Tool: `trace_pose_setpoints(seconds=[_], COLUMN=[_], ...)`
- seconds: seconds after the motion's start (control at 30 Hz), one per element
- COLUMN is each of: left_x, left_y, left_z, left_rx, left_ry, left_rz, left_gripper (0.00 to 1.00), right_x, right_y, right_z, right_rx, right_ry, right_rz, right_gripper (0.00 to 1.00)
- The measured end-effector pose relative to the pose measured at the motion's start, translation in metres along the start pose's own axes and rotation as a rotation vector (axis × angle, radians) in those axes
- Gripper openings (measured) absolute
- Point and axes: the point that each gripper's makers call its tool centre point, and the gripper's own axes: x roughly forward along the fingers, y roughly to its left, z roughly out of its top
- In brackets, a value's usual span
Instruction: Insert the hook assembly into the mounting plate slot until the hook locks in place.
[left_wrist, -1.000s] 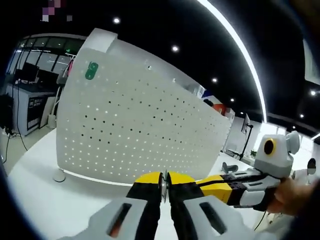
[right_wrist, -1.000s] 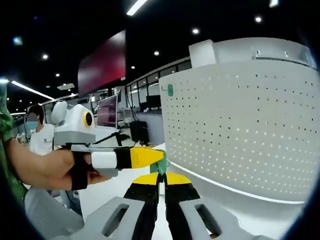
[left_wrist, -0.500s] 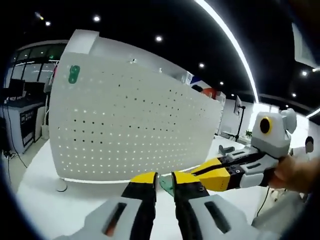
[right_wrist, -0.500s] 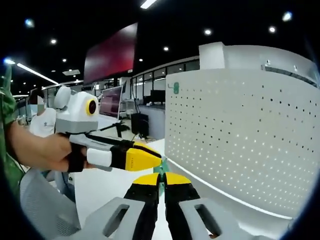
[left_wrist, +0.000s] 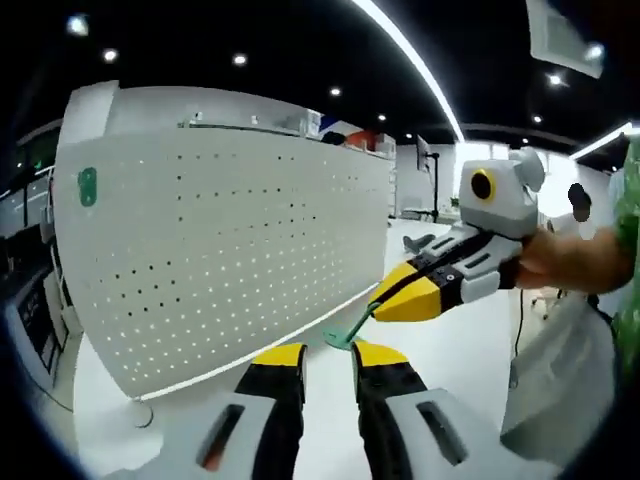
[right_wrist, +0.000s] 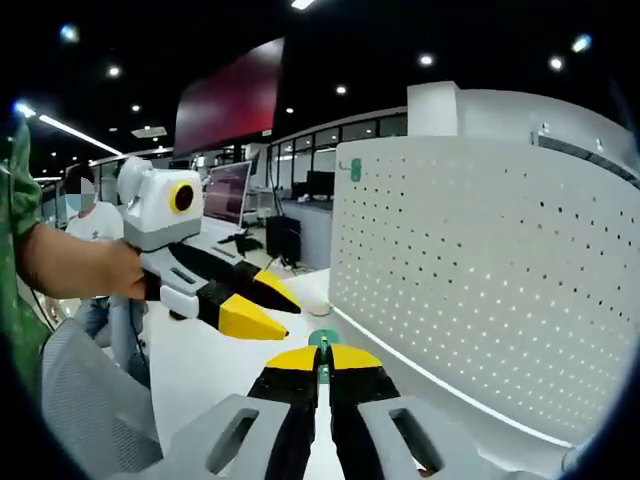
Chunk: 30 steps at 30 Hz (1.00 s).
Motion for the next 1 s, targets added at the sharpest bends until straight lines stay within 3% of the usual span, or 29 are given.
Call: trace_pose_setpoints(seconds=[0.2, 0.5, 0.87, 1.0], left_x=[0.003, 0.004, 0.002, 0.001], left_y=[-0.019, -0.034, -0.044, -0.048], left_z=[0.004, 0.002, -0.008, -0.011], left_rx=[0.097, 0.191, 0.212, 0.218], left_ry=[0.007, 0.033, 0.068, 0.078], left_rz=[-0.112, -0.226, -0.299, -0.320], left_gripper=[0.18, 0.15, 0.11, 0.04], right_x=[0.000, -0.004, -0.005, -0.004], right_y=[0.008, 0.024, 0.051, 0.054], right_z=[0.001, 0.001, -0.002, -0.003], right_rx=[-0.021, -0.087, -0.161, -0.185], right_ry=[0.025, 0.086, 0.158, 0.175], right_rz=[0.037, 0.132, 0.262, 0.270], right_gripper=[0.02, 0.02, 0.02, 0.02])
